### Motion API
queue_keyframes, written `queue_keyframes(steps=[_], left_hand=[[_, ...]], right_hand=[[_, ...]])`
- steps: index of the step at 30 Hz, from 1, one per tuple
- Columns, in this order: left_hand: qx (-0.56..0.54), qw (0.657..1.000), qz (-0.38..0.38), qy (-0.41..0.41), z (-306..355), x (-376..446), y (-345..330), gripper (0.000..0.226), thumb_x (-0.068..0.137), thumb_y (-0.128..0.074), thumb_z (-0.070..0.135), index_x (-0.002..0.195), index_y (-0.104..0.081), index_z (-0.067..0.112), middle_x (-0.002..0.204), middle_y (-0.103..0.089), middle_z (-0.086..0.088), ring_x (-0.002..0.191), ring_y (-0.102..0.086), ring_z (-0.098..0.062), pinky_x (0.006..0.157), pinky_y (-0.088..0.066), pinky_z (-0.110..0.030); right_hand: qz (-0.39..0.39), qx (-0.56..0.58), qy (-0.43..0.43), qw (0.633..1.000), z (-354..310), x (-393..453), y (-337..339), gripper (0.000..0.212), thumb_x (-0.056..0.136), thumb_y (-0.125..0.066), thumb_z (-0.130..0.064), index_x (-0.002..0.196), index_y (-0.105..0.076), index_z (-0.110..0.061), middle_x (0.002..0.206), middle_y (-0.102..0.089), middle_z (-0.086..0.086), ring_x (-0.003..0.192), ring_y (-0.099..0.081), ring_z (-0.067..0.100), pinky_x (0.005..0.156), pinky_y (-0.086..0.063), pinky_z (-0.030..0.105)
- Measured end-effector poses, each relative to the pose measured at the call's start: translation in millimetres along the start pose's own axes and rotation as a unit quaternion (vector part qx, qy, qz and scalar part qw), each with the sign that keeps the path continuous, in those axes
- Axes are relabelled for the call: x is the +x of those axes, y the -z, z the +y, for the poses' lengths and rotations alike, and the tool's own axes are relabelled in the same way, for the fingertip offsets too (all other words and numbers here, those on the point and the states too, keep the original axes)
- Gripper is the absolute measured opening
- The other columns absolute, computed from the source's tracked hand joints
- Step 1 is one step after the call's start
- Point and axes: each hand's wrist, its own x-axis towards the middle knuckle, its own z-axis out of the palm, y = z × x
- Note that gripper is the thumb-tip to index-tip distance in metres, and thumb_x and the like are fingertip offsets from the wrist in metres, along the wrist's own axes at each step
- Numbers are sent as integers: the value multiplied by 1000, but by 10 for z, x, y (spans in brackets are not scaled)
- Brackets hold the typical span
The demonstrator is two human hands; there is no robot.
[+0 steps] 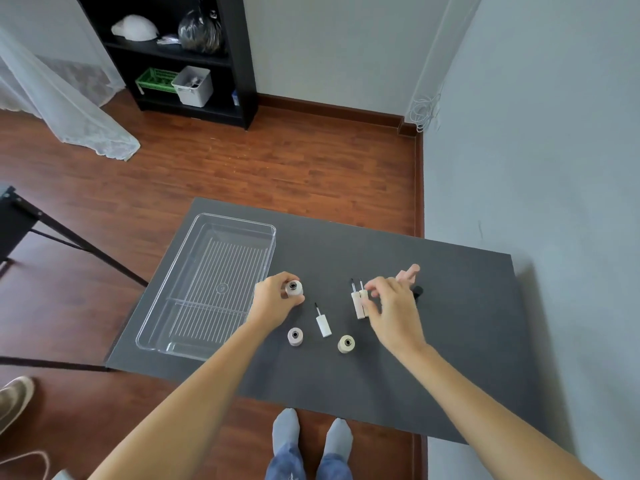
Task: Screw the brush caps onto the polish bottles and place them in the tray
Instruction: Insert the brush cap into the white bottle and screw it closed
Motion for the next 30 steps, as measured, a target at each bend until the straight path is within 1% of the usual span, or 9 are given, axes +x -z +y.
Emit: queue_keyframes(steps=[5, 9, 12, 16, 18, 21, 25, 27, 30], left_hand=[[-23, 999, 20, -12, 68, -51, 105, 24, 76, -79, 9, 96, -70, 16, 87, -72, 3, 82, -69, -8, 65, -42, -4], [-47, 999, 16, -13, 96, -130, 188, 24, 76, -79, 12, 96, -70, 20, 86, -71, 9, 82, -67, -2, 64, -42, -7], [-70, 997, 17, -13, 116, -175, 266, 24, 76, -80, 15, 97, -71, 23, 87, -69, 14, 81, -65, 1, 63, -43, -10], [-100, 994, 33, -27, 227, -207, 373, 23, 77, -80, 19, 97, -70, 25, 86, -70, 14, 76, -63, 0, 63, -41, -8], [-111, 992, 44, -43, 354, -215, 435, 23, 78, -80, 21, 98, -70, 26, 84, -69, 15, 74, -62, 2, 62, -41, -7], [-127, 987, 55, -79, 629, -226, 522, 23, 78, -81, 23, 98, -71, 25, 81, -70, 16, 74, -63, -1, 62, -43, -5], [-152, 979, 53, -126, 1085, -265, 621, 22, 76, -82, 29, 96, -73, 28, 85, -73, 13, 76, -64, -5, 66, -46, -4], [-161, 973, 54, -154, 1341, -302, 663, 22, 74, -84, 32, 93, -73, 34, 85, -74, 14, 75, -64, -3, 67, -47, -5], [-178, 965, 62, -183, 1714, -369, 717, 24, 70, -85, 39, 91, -73, 42, 81, -73, 17, 71, -62, 3, 64, -46, -4]], right_hand=[[-201, -203, -37, 958, -472, 151, -517, 33, 88, -59, -48, 86, -60, -15, 92, -72, 5, 106, -53, 28, 89, -34, 34], [-281, -274, -50, 919, -547, 177, -779, 33, 85, -62, -50, 98, -58, -19, 107, -69, 5, 110, -59, 29, 95, -36, 35], [-292, -267, -51, 917, -542, 214, -783, 30, 89, -59, -38, 107, -59, -15, 110, -68, 6, 107, -61, 29, 92, -38, 35], [-307, -100, -120, 939, -563, 401, -473, 24, 84, -59, -25, 67, -45, -14, 69, -54, 4, 69, -53, 25, 57, -36, 29], [-287, 14, -156, 945, -590, 511, -174, 25, 80, -64, -22, 66, -45, -13, 67, -61, 7, 59, -56, 21, 50, -43, 30], [-217, 135, -141, 957, -625, 615, 367, 24, 80, -71, -30, 78, -57, -11, 70, -74, 6, 57, -69, 17, 66, -58, 37], [-84, 221, -69, 969, -755, 741, 1093, 24, 78, -75, -44, 75, -69, -21, 63, -71, 0, 55, -64, 9, 59, -56, 26], [-43, 277, -44, 959, -867, 793, 1433, 18, 77, -78, -39, 76, -73, -21, 62, -66, -1, 54, -59, 8, 56, -49, 19], [-22, 370, -11, 929, -1030, 845, 1849, 12, 75, -80, -21, 80, -75, -13, 74, -64, 10, 57, -49, 14, 59, -44, 24]])
